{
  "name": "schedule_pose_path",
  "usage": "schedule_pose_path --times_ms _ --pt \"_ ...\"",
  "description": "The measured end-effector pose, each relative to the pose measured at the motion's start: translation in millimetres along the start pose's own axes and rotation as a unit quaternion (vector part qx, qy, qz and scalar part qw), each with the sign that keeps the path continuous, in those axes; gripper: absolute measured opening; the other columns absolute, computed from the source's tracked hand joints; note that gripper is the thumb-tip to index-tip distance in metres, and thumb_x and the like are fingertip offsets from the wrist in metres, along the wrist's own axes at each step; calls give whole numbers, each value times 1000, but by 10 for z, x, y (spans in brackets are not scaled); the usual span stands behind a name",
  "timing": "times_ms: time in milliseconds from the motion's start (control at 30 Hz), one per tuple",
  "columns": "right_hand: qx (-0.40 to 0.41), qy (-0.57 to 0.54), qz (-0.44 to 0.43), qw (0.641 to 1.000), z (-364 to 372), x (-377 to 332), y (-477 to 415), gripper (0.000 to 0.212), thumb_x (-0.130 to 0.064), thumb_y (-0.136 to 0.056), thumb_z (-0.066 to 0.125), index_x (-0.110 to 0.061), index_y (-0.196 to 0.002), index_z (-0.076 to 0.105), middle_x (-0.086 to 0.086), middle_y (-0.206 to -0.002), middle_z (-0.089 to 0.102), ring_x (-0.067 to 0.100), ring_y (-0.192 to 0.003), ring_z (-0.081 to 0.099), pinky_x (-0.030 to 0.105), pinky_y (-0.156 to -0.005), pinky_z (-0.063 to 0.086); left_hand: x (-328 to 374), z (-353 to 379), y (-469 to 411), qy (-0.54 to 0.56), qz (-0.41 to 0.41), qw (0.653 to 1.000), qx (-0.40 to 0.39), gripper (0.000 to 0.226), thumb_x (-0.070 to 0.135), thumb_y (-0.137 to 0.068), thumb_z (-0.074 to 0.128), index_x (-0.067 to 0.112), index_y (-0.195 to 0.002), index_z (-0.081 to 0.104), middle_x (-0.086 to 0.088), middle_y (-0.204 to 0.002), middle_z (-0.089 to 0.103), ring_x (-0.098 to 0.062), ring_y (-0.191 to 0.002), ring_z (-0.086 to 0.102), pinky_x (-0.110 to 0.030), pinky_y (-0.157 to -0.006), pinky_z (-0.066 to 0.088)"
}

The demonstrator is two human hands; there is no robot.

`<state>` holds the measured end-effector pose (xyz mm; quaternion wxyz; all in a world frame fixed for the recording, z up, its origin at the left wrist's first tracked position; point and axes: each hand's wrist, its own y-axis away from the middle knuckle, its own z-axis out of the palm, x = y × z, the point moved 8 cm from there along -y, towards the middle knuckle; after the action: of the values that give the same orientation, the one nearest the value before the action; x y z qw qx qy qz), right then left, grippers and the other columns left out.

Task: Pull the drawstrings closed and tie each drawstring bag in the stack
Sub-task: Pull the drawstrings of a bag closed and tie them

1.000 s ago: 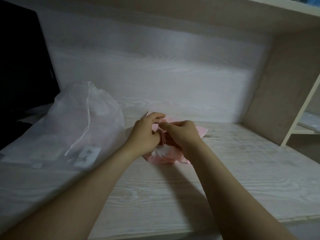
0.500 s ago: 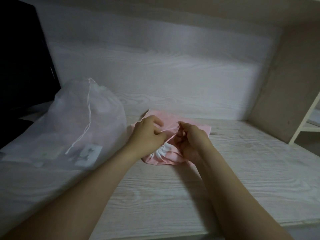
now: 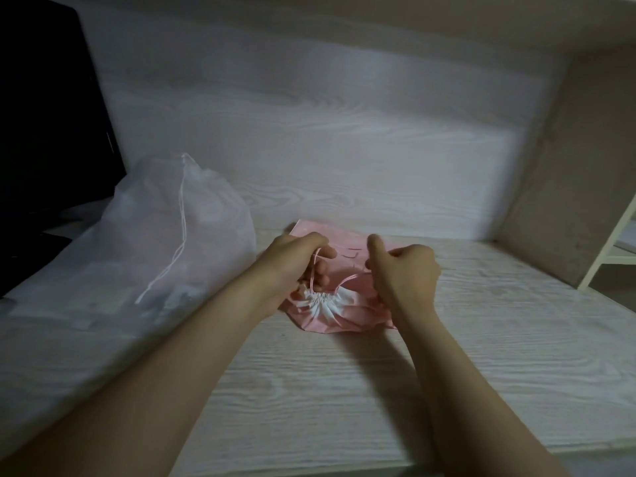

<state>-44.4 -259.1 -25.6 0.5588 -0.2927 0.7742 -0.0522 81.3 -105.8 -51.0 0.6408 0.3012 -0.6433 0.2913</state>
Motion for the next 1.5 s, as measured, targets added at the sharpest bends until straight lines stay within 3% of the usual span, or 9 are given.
schedule_pose_path --times_ms 100,300,467,767,1000,1133,1267,1367,1500 --pt "16 -92 44 995 -44 -1 34 54 -47 -78 49 -1 -67 74 12 -54 67 34 -54 66 46 -61 60 -30 -1 -36 -21 2 1000 -2 29 18 -103 49 4 -104 74 2 -58 50 -18 -55 53 -35 -64 31" --pt "-70 -317 -47 945 38 -257 48 33 -1 -93 47 -5 -90 79 14 -73 69 20 -63 60 30 -57 47 69 92 63 -109 41 992 -56 30 18 -102 55 -1 -101 77 -1 -61 53 -16 -59 52 -26 -55 39" --pt "-147 -282 -99 943 173 -343 76 37 8 -95 46 -7 -107 77 11 -93 77 21 -91 72 25 -78 56 173 248 206 -174 78 974 -124 45 20 -101 56 23 -58 72 0 -62 56 -12 -61 47 -26 -64 40" --pt "-178 -99 -190 960 312 -373 226 38 -11 -100 46 -21 -132 64 -3 -78 74 10 -74 73 40 -74 62 148 103 146 -156 104 979 -81 48 16 -103 61 23 -56 66 5 -59 56 -4 -56 53 -18 -58 43" --pt "-198 -41 -295 934 318 -510 410 47 -23 -77 67 -27 -123 62 -12 -90 68 7 -69 58 25 -65 47 143 -57 106 -126 75 989 -27 26 34 -98 73 13 -88 84 0 -78 78 -8 -77 71 -26 -73 55" --pt "-130 -13 -389 912 258 -598 440 26 -15 -78 82 -23 -102 76 -13 -85 66 -2 -76 57 12 -70 37 183 -80 130 -155 80 985 -6 29 41 -85 77 13 -86 84 -3 -85 81 -16 -87 77 -36 -86 58" --pt "-86 25 -414 906 259 -548 409 17 -12 -80 85 -18 -96 83 -5 -85 67 -6 -69 52 3 -67 34 198 -104 155 -187 80 979 15 33 37 -79 66 8 -65 74 1 -64 62 -9 -62 58 -29 -69 44" --pt "-95 72 -441 890 308 -533 432 13 -15 -87 77 -19 -97 83 1 -84 65 12 -74 57 22 -66 47 183 -124 167 -210 79 974 23 32 26 -82 63 19 -51 62 5 -59 55 -8 -60 53 -28 -68 42" --pt "-117 172 -431 878 444 -454 416 28 -25 -93 54 -18 -101 79 2 -91 63 26 -88 58 46 -65 54 147 -249 151 -216 95 969 72 31 42 -59 74 23 -83 69 9 -78 73 -9 -79 68 -32 -76 56"
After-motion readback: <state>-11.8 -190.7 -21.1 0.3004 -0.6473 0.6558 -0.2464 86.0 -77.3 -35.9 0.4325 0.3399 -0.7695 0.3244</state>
